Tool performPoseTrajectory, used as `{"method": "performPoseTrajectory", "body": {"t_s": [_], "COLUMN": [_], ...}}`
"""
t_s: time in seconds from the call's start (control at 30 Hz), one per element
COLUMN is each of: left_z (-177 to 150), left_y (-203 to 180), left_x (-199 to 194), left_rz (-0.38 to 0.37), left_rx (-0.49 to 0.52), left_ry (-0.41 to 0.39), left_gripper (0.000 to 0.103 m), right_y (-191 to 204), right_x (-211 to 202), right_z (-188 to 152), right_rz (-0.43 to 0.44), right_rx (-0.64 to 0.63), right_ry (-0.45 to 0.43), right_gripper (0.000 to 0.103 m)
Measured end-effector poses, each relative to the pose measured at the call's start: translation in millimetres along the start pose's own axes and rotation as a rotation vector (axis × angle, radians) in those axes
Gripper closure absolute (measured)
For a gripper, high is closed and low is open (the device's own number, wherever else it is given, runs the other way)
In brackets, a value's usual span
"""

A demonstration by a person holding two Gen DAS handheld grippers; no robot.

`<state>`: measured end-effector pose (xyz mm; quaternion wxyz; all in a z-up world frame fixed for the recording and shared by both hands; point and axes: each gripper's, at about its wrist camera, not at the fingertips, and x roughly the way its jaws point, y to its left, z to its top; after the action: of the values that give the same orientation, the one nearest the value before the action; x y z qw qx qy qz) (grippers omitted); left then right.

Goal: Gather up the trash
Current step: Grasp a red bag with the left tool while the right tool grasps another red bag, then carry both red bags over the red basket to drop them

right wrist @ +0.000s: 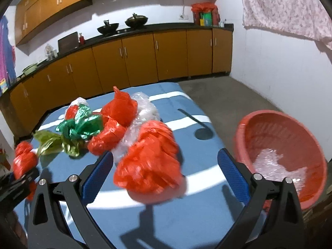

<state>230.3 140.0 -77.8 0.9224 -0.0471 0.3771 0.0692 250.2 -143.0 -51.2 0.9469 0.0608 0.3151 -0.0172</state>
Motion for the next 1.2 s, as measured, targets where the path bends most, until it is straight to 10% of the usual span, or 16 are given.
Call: {"method": "performPoseTrajectory", "body": {"t_s": [0.3,0.67,1.2], "left_z": [0,0,6], "left_y": [40,42,21], "left_x": [9,14,-7], "left_rz": [0.052,0.039,-0.042], "left_rx": [-0.059,-0.061,-0.040], "left_ry": [0.015,0.020,-0.036], "left_gripper": [0.044,0.043,0.045], "right_y": [10,19,-6], "right_x": [45,53,5], "right_z": [0,-2,-6], "right_rz": [-0.042,-0.002,0.013], "right_rx": [0.027,-0.036,-0.021], "right_ry": [0.122,0.171,0.096], "right_gripper": [0.005,0.050,0.050]}}
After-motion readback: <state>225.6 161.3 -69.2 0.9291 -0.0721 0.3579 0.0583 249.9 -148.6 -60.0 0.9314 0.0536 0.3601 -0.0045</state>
